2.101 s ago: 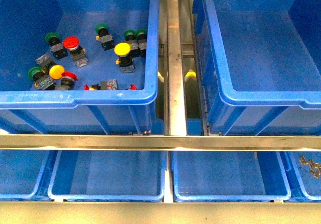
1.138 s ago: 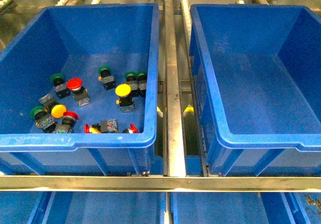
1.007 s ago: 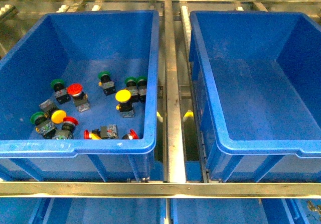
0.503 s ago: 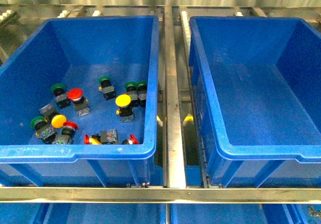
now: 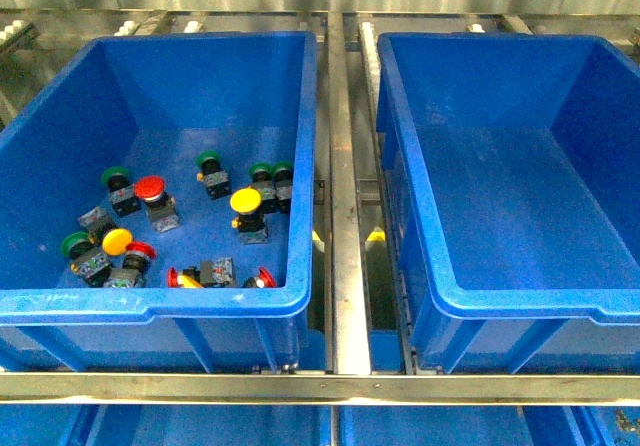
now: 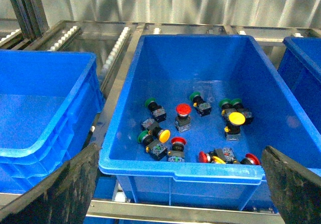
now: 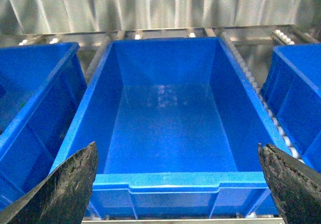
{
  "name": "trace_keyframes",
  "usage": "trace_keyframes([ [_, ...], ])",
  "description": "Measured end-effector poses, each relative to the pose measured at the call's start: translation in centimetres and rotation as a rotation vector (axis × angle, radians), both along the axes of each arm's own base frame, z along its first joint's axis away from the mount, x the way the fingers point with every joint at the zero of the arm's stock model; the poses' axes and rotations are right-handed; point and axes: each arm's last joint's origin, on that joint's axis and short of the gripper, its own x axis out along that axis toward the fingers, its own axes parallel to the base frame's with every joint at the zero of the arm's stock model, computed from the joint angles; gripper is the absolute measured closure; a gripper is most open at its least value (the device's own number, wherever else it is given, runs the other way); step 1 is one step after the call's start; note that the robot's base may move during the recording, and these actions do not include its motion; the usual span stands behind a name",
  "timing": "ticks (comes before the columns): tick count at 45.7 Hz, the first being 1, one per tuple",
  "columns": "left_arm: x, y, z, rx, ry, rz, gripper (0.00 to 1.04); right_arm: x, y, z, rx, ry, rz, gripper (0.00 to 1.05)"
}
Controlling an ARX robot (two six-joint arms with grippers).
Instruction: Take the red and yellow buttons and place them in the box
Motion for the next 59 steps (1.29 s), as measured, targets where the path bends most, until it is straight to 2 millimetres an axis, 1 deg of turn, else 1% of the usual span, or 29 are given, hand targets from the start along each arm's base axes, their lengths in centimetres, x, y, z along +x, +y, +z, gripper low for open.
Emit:
trace_keyframes([
  [28,0.0,0.0,0.0,0.000,0.000,0.000,0.08,0.0,0.0,0.0,0.000,0.000,0.000,0.07],
  [29,0.0,0.0,0.0,-0.005,0.011,0.003,0.08,0.0,0.0,0.0,0.000,0.000,0.000,0.07],
  [30,0.1,0.0,-0.1,-0.030,0.072,0.038,0.08,0.0,0.0,0.0,0.000,0.000,0.000,0.07],
  [32,0.4,0.3,0.1,-0.100,0.324,0.205,0.08,0.0,0.0,0.0,0.000,0.000,-0.003,0.07],
  [34,1.2,0.6,0.6,-0.132,0.440,0.295,0.08,0.0,0.0,0.0,0.000,0.000,-0.001,0.07],
  [36,2.4,0.9,1.0,-0.154,0.495,0.323,0.08,0.0,0.0,0.0,0.000,0.000,0.000,0.07],
  [40,5.0,1.2,2.0,-0.168,0.530,0.304,0.08,0.0,0.0,0.0,0.000,0.000,0.001,0.07],
  [42,6.0,1.3,2.3,-0.161,0.536,0.291,0.08,0.0,0.0,0.0,0.000,0.000,0.000,0.07],
  [44,7.8,1.3,2.7,-0.145,0.550,0.248,0.08,0.0,0.0,0.0,0.000,0.000,0.000,0.07],
  [47,9.5,1.4,3.2,-0.119,0.552,0.201,0.08,0.0,0.0,0.0,0.000,0.000,0.000,0.07],
  [48,9.8,1.4,3.3,-0.119,0.554,0.191,0.08,0.0,0.0,0.0,0.000,0.000,0.000,0.07],
  [53,12.8,1.1,4.3,-0.064,0.551,0.075,0.08,0.0,0.0,0.0,0.000,0.000,0.000,0.07],
  [54,13.1,1.0,4.4,-0.062,0.549,0.065,0.08,0.0,0.0,0.0,0.000,0.000,0.000,0.07],
  [58,15.7,0.6,4.9,-0.019,0.562,-0.034,0.08,0.0,0.0,0.0,0.000,0.000,0.000,0.07],
  [59,16.6,0.5,5.0,-0.001,0.563,-0.069,0.08,0.0,0.0,0.0,0.000,0.000,0.000,0.07],
])
